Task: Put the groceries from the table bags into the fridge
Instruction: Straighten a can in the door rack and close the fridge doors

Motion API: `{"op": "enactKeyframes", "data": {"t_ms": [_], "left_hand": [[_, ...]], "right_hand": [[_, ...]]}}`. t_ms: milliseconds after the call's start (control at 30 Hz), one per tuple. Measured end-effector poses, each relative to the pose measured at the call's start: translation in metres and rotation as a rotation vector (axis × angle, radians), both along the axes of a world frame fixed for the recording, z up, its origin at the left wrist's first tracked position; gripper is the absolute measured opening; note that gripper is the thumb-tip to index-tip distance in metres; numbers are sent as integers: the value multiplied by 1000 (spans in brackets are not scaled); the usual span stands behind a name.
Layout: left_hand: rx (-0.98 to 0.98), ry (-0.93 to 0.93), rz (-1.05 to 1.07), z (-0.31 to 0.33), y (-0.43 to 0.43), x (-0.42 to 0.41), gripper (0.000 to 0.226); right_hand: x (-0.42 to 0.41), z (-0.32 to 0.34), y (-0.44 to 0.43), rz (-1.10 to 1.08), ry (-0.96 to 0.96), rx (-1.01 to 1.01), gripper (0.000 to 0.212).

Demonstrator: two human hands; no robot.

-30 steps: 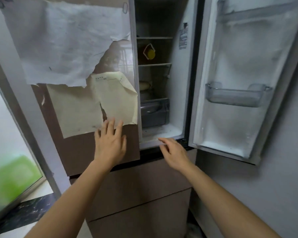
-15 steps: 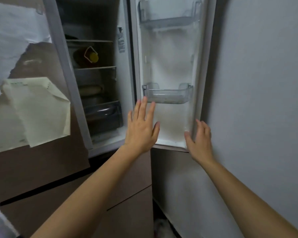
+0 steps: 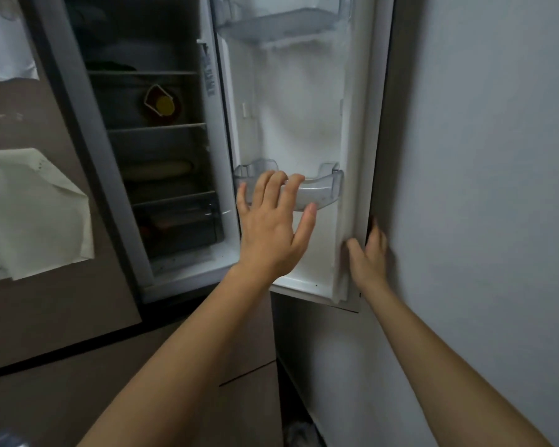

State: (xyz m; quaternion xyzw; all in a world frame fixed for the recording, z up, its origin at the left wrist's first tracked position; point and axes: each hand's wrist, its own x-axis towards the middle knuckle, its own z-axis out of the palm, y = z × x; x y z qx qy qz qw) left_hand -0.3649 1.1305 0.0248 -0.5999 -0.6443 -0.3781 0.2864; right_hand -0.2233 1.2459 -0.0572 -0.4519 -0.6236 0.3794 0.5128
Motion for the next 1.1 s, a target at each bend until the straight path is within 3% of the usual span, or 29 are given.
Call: {"op": "enactKeyframes", "data": {"t_ms": [233, 367, 467, 633, 733, 867, 1033, 1100], "left_hand": [[78, -117, -74, 4, -27, -18, 43], [38, -195, -59, 7, -62, -55, 50], [23, -372, -94, 13, -90, -84, 56], [87, -686, -117, 3, -133, -112, 54], [58, -700, -186, -13, -154, -117, 50], [-76, -773, -366, -29, -166, -140, 62], [-139, -745, -221, -19, -163, -189, 79], [-175, -664, -140, -14, -162, -205, 76]], "right_hand": [[7, -3, -22, -34, 6, 37, 98], [-4, -10, -61, 145, -40, 122, 108], [-23, -23, -96, 265, 31, 179, 100], [-71, -29, -133, 256, -241, 270, 90], [-105, -28, -158, 303, -380, 379, 85], [-153, -31, -177, 362, -443, 408, 87], [-183, -29, -170, 455, -633, 462, 79], [-195, -30, -159, 449, -675, 521, 76]]}}
